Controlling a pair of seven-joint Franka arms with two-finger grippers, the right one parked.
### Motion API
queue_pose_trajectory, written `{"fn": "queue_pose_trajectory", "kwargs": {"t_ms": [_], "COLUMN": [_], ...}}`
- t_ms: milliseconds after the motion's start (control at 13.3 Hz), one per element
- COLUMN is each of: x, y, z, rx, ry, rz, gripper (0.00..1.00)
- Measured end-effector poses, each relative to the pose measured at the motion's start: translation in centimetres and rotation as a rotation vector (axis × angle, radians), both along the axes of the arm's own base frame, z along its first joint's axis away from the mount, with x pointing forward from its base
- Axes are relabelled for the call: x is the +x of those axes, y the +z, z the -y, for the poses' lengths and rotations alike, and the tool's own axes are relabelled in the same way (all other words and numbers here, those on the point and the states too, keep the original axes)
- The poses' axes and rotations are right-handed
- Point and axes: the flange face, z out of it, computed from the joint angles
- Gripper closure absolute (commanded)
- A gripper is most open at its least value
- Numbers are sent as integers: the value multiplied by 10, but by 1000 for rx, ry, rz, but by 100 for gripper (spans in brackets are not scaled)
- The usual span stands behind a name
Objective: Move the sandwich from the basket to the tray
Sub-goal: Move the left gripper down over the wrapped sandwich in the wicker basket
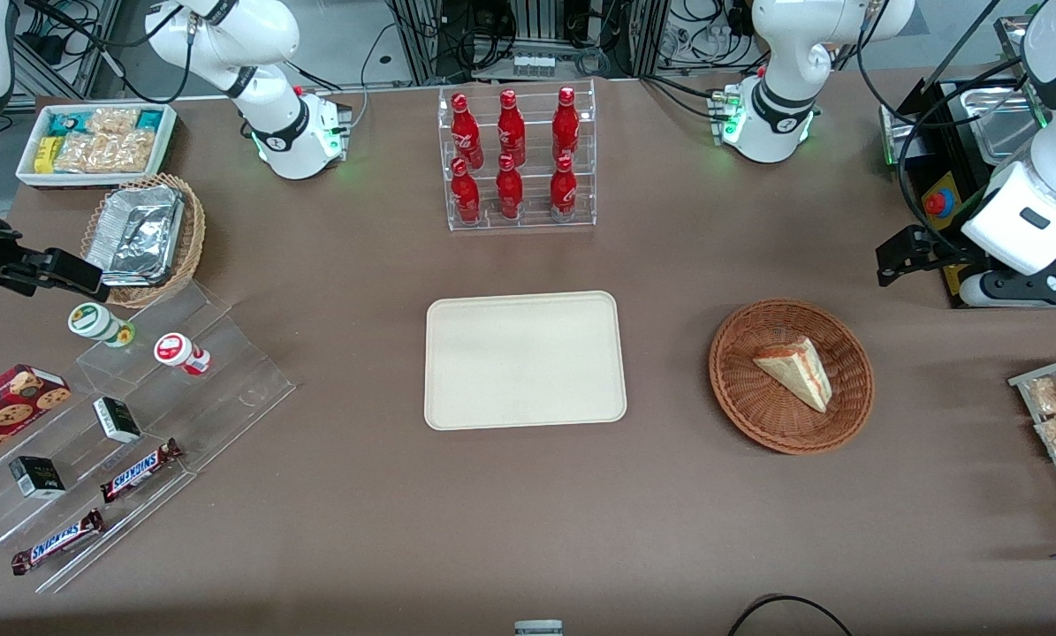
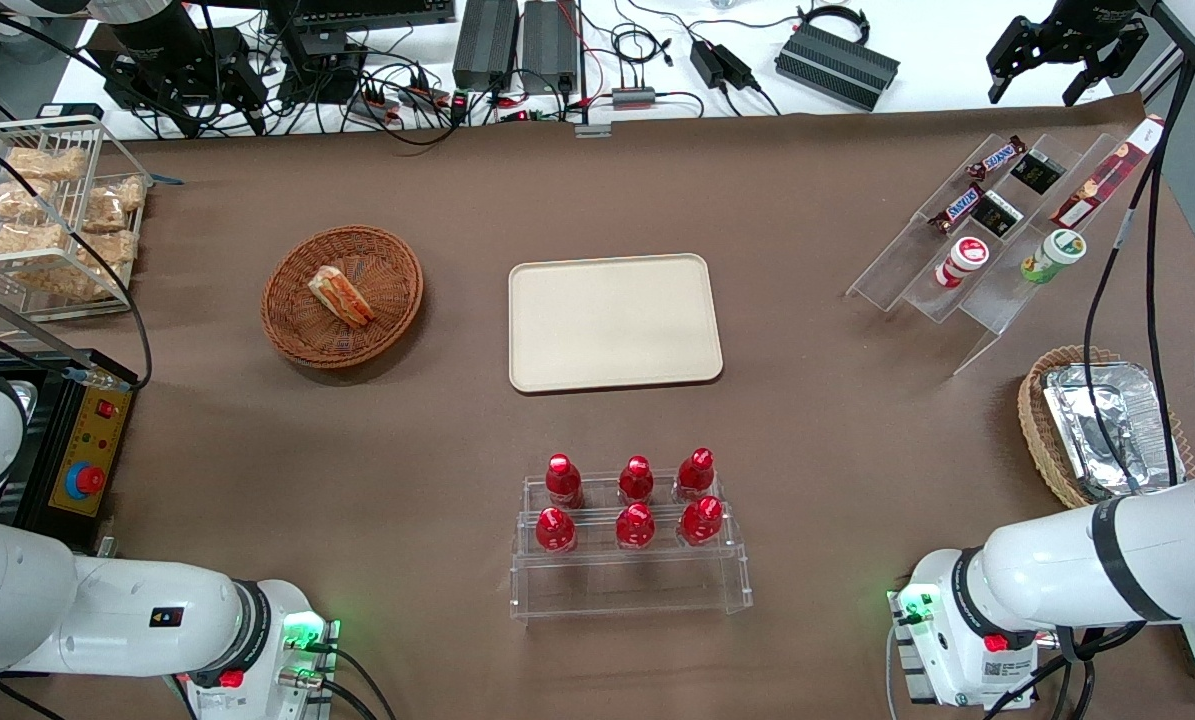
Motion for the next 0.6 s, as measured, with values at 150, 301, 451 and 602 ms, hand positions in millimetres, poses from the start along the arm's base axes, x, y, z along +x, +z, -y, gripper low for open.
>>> {"fn": "queue_pose_trajectory", "kwargs": {"t_ms": [150,301,451,602], "x": [0,3,12,27], "y": [0,-7,-30,-68], "z": [0,0,0,2], "rx": [0,2,10,14], "ry": [0,1,3,29], "rz": [-2,-13,-31,-39], "gripper": [0,0,0,0]}}
